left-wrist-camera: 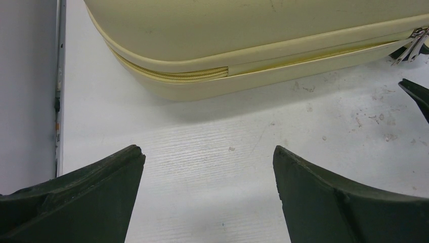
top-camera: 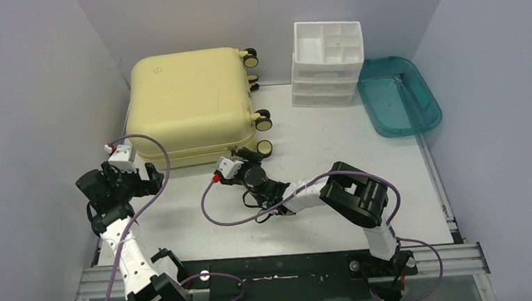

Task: Open, take out, and arrange the luggage
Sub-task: Unzip the luggage at the center of the board.

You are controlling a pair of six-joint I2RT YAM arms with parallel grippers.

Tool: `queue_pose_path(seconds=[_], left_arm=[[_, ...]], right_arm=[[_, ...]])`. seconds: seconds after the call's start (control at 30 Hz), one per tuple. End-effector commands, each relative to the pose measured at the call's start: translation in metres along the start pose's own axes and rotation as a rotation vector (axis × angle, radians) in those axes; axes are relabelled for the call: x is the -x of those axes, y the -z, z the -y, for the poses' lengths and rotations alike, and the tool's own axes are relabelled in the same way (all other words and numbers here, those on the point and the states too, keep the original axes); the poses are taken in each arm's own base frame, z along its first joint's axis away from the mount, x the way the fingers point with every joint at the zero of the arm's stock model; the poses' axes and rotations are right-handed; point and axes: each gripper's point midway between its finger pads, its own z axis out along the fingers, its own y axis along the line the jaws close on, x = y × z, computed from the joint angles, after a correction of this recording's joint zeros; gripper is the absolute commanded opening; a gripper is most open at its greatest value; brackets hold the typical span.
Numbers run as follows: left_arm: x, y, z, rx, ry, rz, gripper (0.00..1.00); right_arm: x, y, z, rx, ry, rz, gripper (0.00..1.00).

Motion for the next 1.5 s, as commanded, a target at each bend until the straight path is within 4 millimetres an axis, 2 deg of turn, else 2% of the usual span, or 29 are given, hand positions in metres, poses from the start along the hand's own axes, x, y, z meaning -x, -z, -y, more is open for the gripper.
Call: queue_pose_path(seconds=[0.0, 0.3, 0.47, 0.53, 0.6, 0.77, 0.83, 1.07, 1.2, 1.33, 1.47], left_arm=[[0.003, 0.001, 0.001, -0.013, -0.015, 0.017, 0.97], [0.001, -0.001, -0.001, -0.014, -0.009, 0.011, 0.97], [0.000, -0.002, -0.001, -0.016, -0.003, 0.005, 0.97], [-0.001, -0.002, -0.001, -0.016, -0.002, 0.004, 0.97], [0.000, -0.002, -0.001, -0.015, -0.002, 0.004, 0.97], [-0.001, -0.002, -0.002, -0.011, -0.002, 0.002, 0.97], [0.000, -0.001, -0.002, -0.010, -0.002, 0.003, 0.97], [0.001, 0.000, -0.001, -0.011, -0.008, 0.008, 0.97], [0.009, 0.002, -0.002, 0.003, -0.020, 0.024, 0.97], [0.031, 0.009, -0.006, 0.030, -0.053, 0.068, 0.97], [0.063, 0.014, -0.008, 0.039, -0.088, 0.117, 0.97]], right_arm=[[0.015, -0.014, 0.015, -0.081, -0.026, 0.024, 0.63], [0.008, -0.025, 0.027, -0.117, -0.043, -0.001, 0.43], [0.018, -0.029, 0.024, -0.076, -0.035, 0.014, 0.37], [0.020, -0.030, 0.018, -0.040, -0.033, 0.017, 0.38], [0.022, -0.031, 0.014, -0.002, -0.035, 0.014, 0.34], [0.021, -0.037, 0.013, 0.027, -0.070, -0.022, 0.05], [0.021, -0.039, 0.017, 0.024, -0.088, -0.037, 0.00], [0.027, -0.028, 0.044, 0.017, -0.156, -0.027, 0.00], [0.021, -0.022, 0.065, 0.064, -0.273, -0.035, 0.00], [0.017, -0.012, 0.077, 0.117, -0.347, -0.033, 0.00], [0.011, -0.004, 0.073, 0.159, -0.355, -0.032, 0.00]])
